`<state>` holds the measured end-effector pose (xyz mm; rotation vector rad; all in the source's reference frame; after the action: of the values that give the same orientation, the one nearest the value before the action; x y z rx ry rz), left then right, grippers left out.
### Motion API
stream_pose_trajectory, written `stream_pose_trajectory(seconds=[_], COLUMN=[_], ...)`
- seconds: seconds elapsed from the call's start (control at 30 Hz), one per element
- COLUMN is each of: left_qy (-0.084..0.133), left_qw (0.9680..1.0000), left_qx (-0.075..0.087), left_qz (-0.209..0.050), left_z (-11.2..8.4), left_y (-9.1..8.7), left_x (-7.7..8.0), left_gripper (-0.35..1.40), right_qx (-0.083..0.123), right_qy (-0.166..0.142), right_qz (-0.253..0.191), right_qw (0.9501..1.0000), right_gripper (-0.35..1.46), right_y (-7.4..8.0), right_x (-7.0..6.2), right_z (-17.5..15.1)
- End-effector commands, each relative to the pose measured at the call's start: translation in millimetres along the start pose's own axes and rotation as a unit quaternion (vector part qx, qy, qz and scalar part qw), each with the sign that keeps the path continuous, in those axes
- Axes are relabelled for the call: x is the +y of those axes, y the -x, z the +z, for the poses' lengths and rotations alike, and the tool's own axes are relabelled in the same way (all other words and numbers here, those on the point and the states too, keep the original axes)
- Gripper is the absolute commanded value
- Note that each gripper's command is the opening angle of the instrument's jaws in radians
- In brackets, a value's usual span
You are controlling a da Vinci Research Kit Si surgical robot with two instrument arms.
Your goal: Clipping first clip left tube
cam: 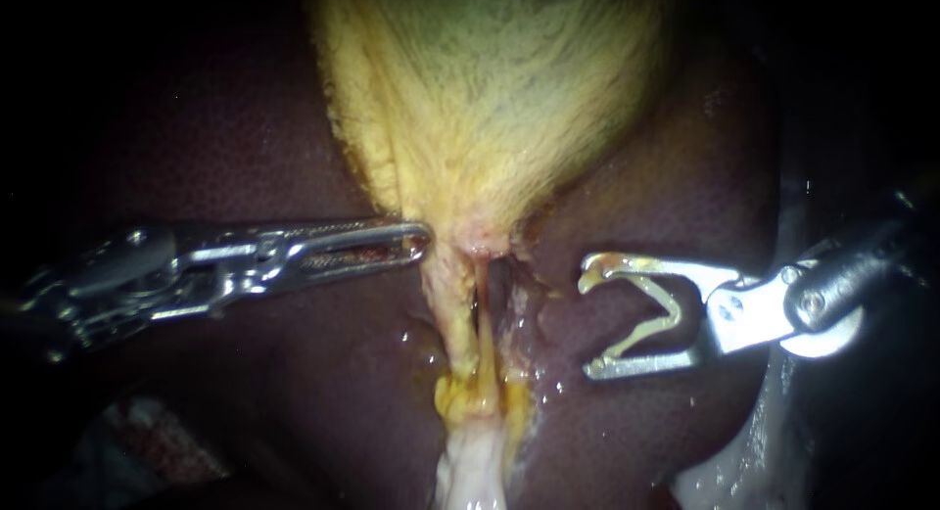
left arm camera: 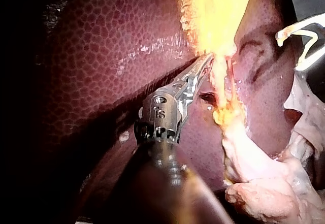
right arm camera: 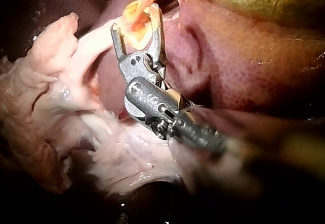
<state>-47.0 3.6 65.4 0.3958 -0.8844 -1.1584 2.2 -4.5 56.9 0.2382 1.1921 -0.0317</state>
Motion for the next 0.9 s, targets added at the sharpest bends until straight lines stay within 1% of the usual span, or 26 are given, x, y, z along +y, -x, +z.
stream_pose_trajectory(seconds=[0.03, 0.1, 0.17, 0.27, 0.4, 0.47, 0.57, 0.67, 0.73, 0.77, 0.9], left_qy=[-0.001, -0.003, -0.006, 0.0, 0.007, 0.011, 0.014, 0.014, 0.015, 0.015, 0.014], left_qw=[1.0, 1.0, 1.0, 1.0, 1.0, 0.9999, 0.9999, 0.9999, 0.9999, 0.9999, 0.9999], left_qx=[0.0, 0.002, 0.004, 0.002, -0.001, -0.004, -0.005, -0.005, -0.005, -0.005, -0.008], left_qz=[0.0, 0.0, 0.0, -0.001, -0.001, -0.001, -0.001, -0.001, -0.002, -0.002, -0.003], left_z=[-0.2, -0.8, -1.4, -3.0, -5.0, -6.1, -7.0, -7.2, -7.3, -7.3, -7.8], left_y=[0.1, 0.3, 0.5, 1.0, 1.4, 1.4, 1.4, 1.4, 1.4, 1.4, 1.4], left_x=[0.0, 0.2, 0.4, 1.0, 1.8, 2.2, 2.6, 2.6, 2.4, 2.3, 1.9], left_gripper=[-0.35, -0.35, -0.35, -0.35, -0.35, -0.35, -0.35, -0.35, -0.35, -0.35, -0.35], right_qx=[-0.001, -0.001, 0.001, 0.003, 0.006, 0.007, 0.008, 0.008, 0.007, 0.008, 0.001], right_qy=[0.001, 0.001, -0.002, -0.008, -0.018, -0.022, -0.028, -0.03, -0.028, -0.027, -0.027], right_qz=[0.0, -0.005, 0.003, 0.016, 0.039, 0.046, 0.055, 0.059, 0.062, 0.062, 0.065], right_qw=[1.0, 1.0, 1.0, 0.9998, 0.9991, 0.9987, 0.998, 0.9978, 0.9977, 0.9977, 0.9975], right_gripper=[0.6, 0.6, 0.6, 0.6, 0.59, 0.59, 0.59, 0.59, 0.59, 0.59, 0.59], right_y=[0.0, 0.4, 1.0, 1.9, 3.3, 3.8, 4.5, 5.3, 5.8, 6.0, 7.3], right_x=[-0.2, -0.5, -1.0, -1.7, -2.7, -3.0, -3.3, -3.2, -2.9, -2.7, -1.7], right_z=[0.3, 1.3, 2.6, 4.8, 9.0, 10.7, 13.2, 15.1, 15.8, 16.0, 16.2])
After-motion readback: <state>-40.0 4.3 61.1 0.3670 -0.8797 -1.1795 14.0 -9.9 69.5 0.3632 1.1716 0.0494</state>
